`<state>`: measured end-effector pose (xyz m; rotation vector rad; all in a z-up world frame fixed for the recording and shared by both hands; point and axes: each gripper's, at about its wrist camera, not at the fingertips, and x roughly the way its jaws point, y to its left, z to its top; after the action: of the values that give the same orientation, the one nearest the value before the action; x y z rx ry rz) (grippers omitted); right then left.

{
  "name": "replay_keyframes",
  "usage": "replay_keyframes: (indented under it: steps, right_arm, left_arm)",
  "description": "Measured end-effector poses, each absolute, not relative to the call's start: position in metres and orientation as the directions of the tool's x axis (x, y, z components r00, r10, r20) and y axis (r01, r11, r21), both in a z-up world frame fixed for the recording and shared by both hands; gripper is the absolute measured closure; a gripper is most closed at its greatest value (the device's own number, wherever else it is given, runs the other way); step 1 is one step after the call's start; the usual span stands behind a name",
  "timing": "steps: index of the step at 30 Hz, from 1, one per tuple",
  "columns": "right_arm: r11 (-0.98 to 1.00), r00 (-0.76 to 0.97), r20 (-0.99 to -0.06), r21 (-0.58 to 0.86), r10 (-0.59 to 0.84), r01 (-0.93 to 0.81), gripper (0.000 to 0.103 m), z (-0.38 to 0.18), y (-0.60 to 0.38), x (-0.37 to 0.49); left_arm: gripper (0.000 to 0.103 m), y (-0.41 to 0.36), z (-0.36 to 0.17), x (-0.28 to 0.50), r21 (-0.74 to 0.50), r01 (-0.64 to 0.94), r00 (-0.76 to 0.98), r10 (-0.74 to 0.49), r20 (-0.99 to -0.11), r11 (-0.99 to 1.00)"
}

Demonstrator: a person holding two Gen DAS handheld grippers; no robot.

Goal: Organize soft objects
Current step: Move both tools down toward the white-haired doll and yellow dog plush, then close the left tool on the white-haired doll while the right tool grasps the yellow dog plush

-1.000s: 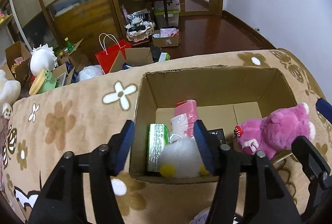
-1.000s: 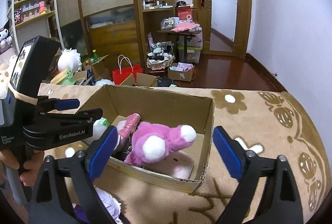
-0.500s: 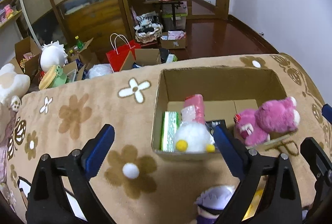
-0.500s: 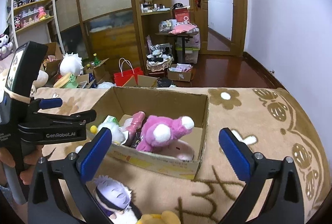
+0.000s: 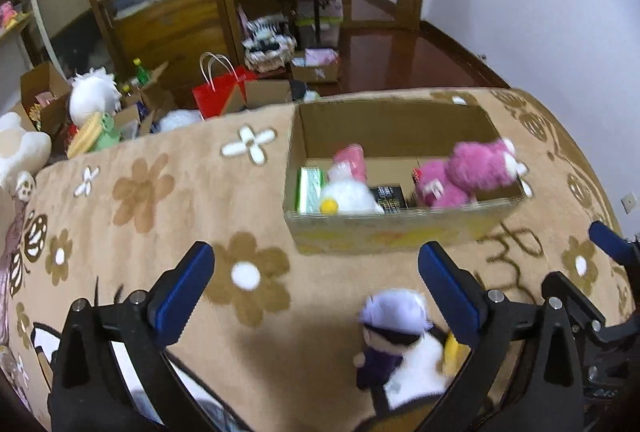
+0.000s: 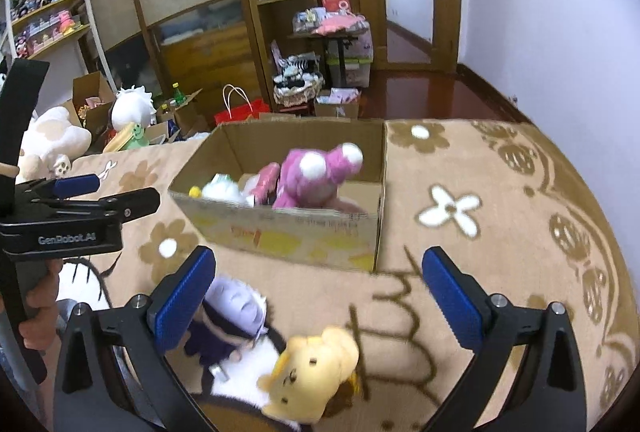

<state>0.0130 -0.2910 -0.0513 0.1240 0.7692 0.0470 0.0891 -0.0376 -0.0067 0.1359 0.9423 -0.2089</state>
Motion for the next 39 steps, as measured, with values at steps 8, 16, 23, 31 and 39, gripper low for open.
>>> replay_keyframes:
  steps: [8,16,23,31,39]
  right_arm:
    - [0.984,0.666,-0.739,0.173,0.103,0.040,0.000,-0.068,-0.288,-0.003]
    - [0.979,0.571,-0.811,0.195,0.130,0.054,0.000,-0.104,-0.284,-0.004]
    - [0.975,0.498,-0.856,0.205,0.139,0.081,0.000,-0.128,-0.286,0.004]
    - [0.971,0.416,-0.898,0.208,0.143,0.115,0.000,-0.159,-0.287,0.016]
    - [0.971,0.355,-0.924,0.200,0.142,0.131,0.000,-0.183,-0.283,0.025]
  left_arm:
    - [0.002,-0.041,-0.025,0.065,0.033,0.270,0.520,-0.117,-0.846,0.962]
    - [0.002,-0.052,-0.050,0.069,0.021,0.299,0.460,-0.125,-0.879,0.954]
    - [0.002,-0.065,-0.078,0.078,-0.012,0.320,0.366,-0.136,-0.921,0.947]
    - [0.002,-0.087,-0.105,0.081,0.000,0.365,0.300,-0.118,-0.947,0.931]
    - [0.002,-0.104,-0.134,0.084,0.018,0.397,0.232,-0.081,-0.969,0.918]
